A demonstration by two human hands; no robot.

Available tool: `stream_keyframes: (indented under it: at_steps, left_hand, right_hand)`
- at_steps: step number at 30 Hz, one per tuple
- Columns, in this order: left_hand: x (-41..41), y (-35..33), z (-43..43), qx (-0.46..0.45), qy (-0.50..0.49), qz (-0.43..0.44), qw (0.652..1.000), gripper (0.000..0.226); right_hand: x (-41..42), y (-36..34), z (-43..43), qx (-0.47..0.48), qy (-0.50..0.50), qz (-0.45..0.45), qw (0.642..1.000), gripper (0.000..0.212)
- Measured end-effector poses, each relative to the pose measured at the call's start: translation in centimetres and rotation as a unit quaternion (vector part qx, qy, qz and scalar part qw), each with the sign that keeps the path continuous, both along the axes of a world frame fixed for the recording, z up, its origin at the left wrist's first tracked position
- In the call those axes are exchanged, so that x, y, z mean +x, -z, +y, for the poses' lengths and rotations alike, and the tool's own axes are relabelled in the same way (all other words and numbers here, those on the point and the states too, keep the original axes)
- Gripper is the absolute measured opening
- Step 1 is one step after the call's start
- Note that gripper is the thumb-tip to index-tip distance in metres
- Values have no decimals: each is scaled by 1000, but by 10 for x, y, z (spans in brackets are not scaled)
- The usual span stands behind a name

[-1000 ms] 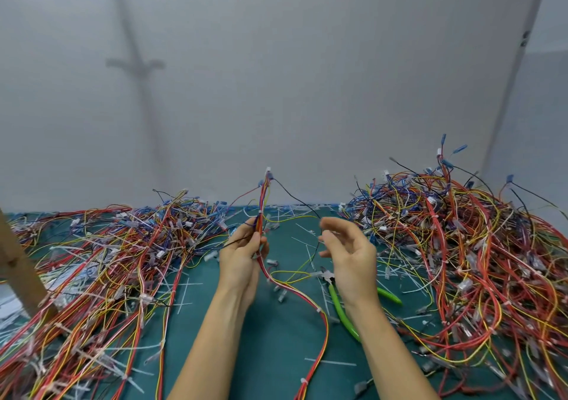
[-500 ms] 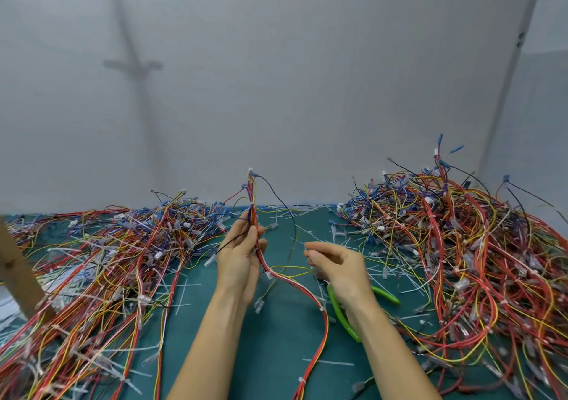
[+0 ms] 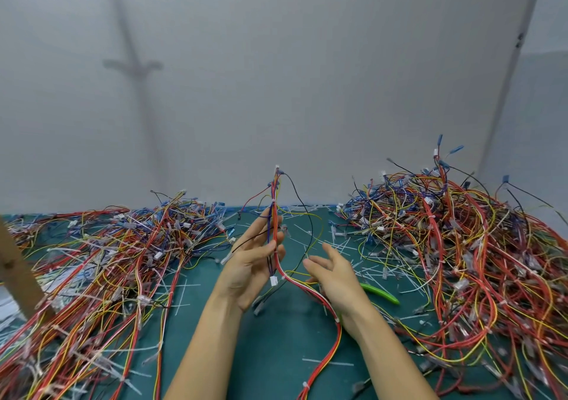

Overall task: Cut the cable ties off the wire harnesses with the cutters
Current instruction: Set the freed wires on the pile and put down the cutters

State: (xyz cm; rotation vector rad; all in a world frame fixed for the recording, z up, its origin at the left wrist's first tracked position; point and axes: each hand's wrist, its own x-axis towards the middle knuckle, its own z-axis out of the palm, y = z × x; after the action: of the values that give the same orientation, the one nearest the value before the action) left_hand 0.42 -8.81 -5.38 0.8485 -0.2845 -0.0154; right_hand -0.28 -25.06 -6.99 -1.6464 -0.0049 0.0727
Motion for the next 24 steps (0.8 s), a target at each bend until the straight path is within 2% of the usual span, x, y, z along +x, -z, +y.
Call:
stream_keyframes:
  at_steps: [3,5,7,12,17,20,24]
  left_hand:
    - [-2,-1,0,3,13,-9,1000,52]
    - [-3,-2,1,17,16,-17,1000,52]
    - [-3,-2,2,43,14,-26,999,57]
    - [-3,0,7,63,8,-36,997,65]
    - [-1,4,4,86,6,-31,996,65]
    - [-1,4,2,97,6,-32,995,65]
    - [0,1,0,71,7,-9,997,58]
  right_hand:
    - [0,-1,-2,38,-16,8,999,52]
    - [0,-2,-1,69,-6,-16,997,29]
    - [0,-4,0,86,22,-47,995,17]
    - [3,-12,-8,189,152,-109,964,8]
    - [6,-14,-14,280,226,-161,919,4]
    - [5,-17,-14,273,255,-213,903,11]
    - [3,-19,-14,160,257,-306,903,13]
